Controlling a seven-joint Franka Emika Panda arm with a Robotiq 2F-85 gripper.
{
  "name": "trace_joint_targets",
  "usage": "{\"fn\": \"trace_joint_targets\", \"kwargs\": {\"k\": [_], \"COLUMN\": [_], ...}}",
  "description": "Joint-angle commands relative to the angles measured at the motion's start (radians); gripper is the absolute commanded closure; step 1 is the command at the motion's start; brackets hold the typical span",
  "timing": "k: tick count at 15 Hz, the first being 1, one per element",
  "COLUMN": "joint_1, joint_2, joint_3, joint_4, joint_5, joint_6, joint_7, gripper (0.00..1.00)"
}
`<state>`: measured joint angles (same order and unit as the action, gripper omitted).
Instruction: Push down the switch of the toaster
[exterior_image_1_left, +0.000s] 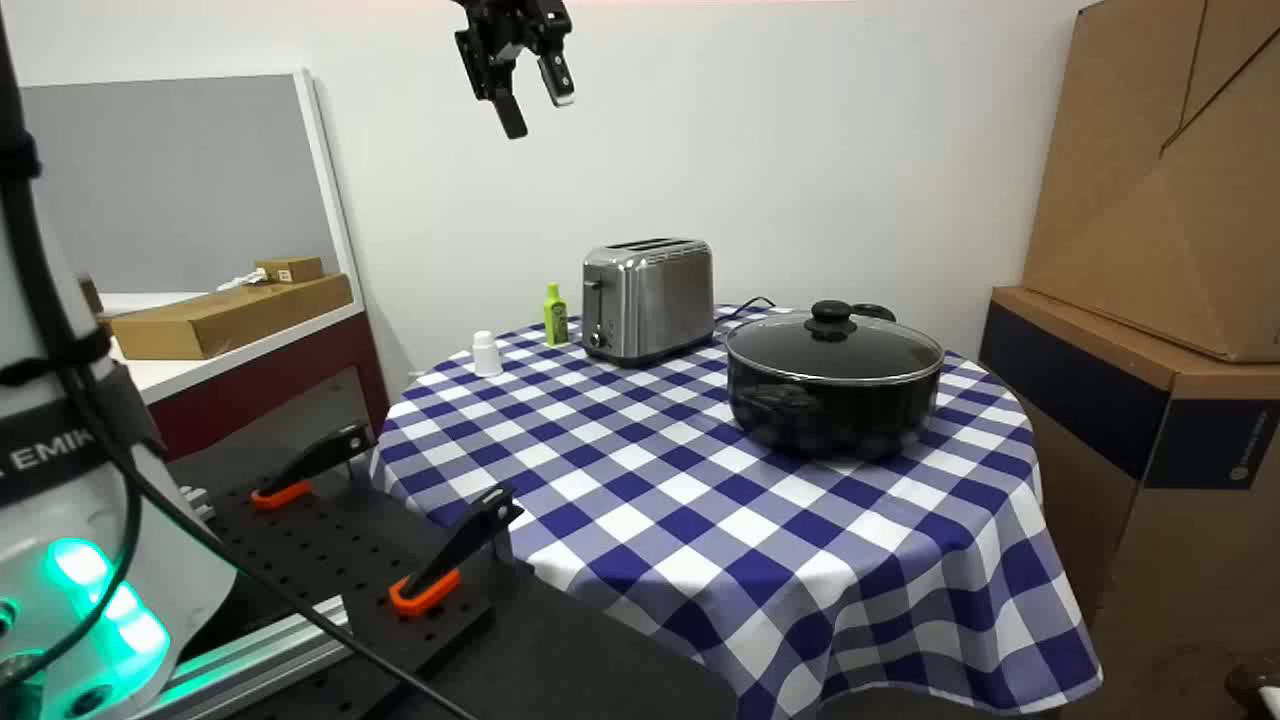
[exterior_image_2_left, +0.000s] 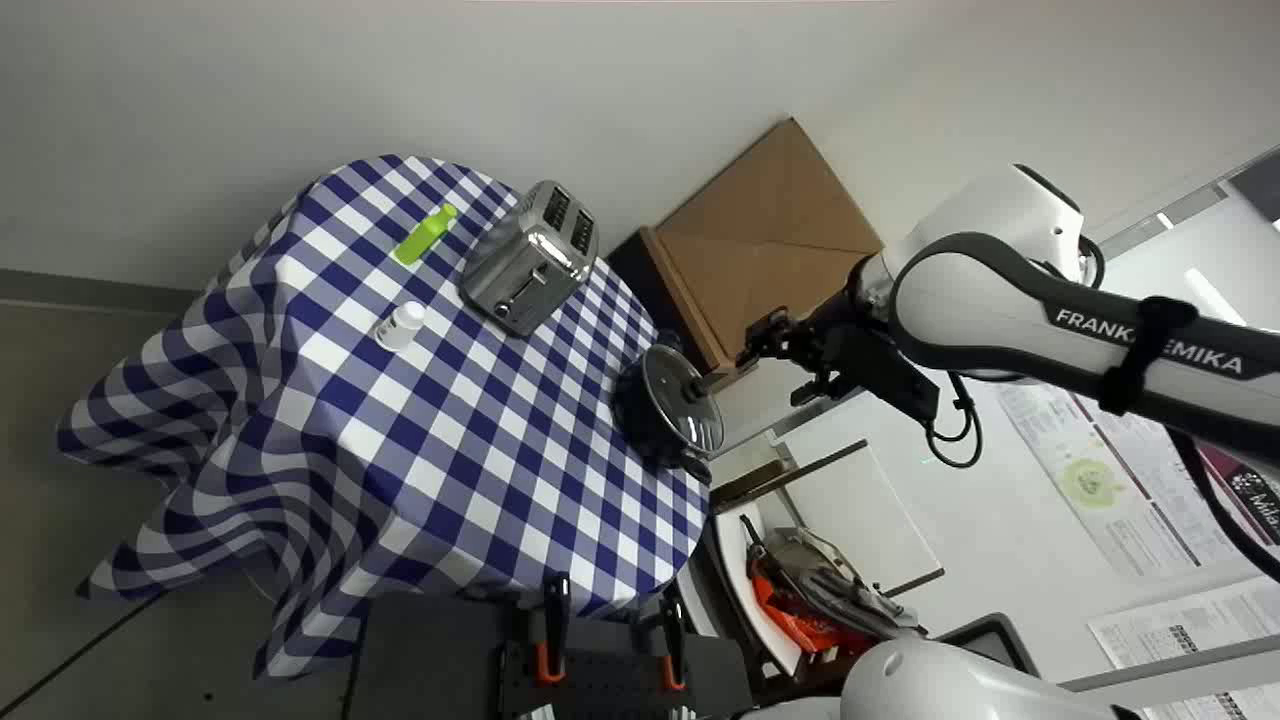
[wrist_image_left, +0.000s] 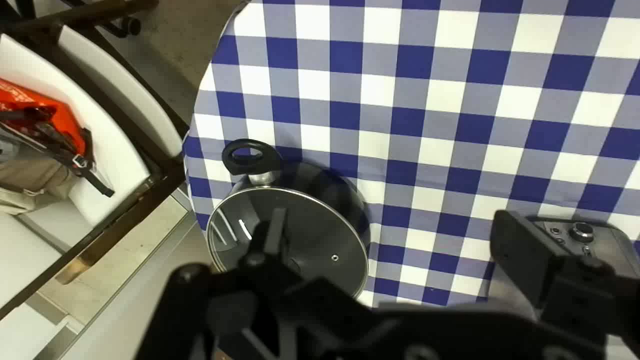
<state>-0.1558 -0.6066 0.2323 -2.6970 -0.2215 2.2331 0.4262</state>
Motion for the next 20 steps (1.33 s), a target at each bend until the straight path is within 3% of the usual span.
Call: {"fn": "trace_joint_targets", "kwargs": {"k": [1,2,7,11,15,20], "joint_1": [0.018,0.019,0.018,-0.014,-0.022,0.103], "joint_2": [0.002,0.021,0.140,0.293,0.484,0.733], "joint_3": [-0.018,-0.008,0.070,0.165,0.180,0.038], "joint_4": [0.002,0.014,0.075,0.146,0.236,0.381], "joint_5": [-0.012,-0.015,-0.055,-0.218,-0.492,-0.747], "joint_6": [-0.005,0.002,0.080,0.192,0.258,0.284], "joint_7": [0.009,0.020,0.111,0.261,0.471,0.646], "gripper": [0.12,0.28,0.65,0.96,1.00,1.00]}}
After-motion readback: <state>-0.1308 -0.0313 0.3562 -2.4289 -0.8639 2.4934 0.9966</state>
